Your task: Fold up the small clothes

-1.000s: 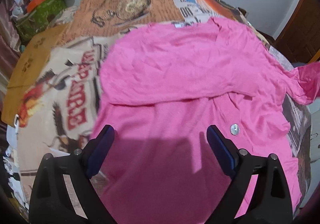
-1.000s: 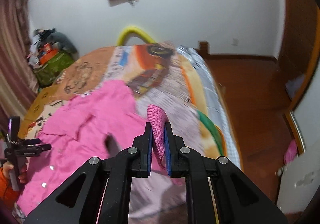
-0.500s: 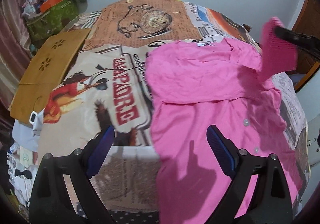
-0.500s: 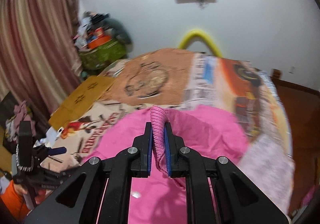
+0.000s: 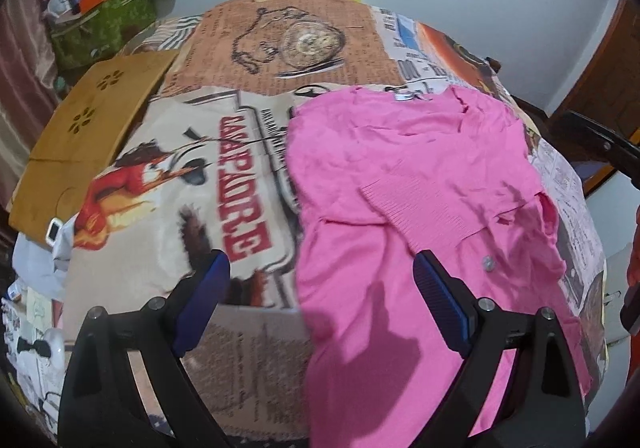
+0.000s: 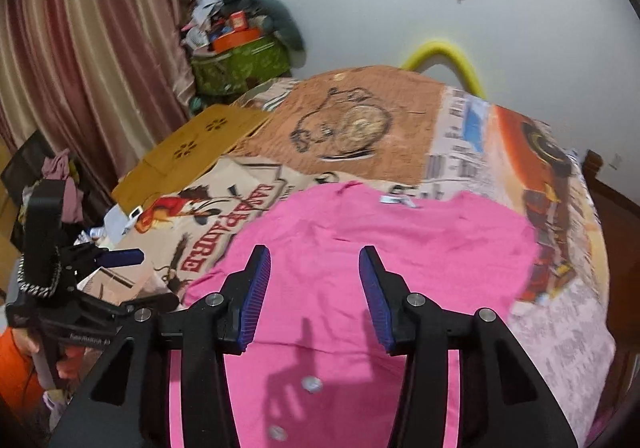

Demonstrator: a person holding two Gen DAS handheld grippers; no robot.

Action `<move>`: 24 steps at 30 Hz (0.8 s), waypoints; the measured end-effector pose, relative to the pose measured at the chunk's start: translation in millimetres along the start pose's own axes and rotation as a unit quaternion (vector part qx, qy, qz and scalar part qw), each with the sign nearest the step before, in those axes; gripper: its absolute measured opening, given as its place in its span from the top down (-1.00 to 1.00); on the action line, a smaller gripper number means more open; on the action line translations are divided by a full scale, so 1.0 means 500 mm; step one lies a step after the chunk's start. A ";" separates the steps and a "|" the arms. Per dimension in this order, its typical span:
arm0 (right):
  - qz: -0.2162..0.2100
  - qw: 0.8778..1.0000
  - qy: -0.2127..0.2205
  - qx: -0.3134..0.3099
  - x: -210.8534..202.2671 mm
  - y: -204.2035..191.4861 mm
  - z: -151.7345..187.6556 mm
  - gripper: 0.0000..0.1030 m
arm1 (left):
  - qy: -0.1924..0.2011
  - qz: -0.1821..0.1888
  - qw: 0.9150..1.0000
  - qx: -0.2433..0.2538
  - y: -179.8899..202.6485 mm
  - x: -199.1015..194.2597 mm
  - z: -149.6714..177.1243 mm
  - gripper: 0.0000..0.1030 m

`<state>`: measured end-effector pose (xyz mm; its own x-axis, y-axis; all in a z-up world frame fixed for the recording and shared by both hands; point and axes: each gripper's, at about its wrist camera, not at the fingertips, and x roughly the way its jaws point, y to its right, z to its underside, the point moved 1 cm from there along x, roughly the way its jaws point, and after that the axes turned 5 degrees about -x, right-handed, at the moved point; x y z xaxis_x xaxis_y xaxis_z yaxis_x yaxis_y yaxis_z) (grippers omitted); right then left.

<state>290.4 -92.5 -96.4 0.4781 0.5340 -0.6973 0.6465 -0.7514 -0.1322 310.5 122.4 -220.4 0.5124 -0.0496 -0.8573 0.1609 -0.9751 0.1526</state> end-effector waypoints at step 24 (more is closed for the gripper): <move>0.052 0.996 -0.071 0.012 0.054 0.154 0.172 0.11 | -0.045 0.000 0.999 0.024 0.087 0.169 -0.077 0.92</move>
<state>301.9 -169.0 -186.0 0.4520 0.3948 -0.7999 0.5823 -0.8099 -0.0708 393.3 84.1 -267.5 0.4348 -0.0667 -0.8981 0.1190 -0.9843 0.1307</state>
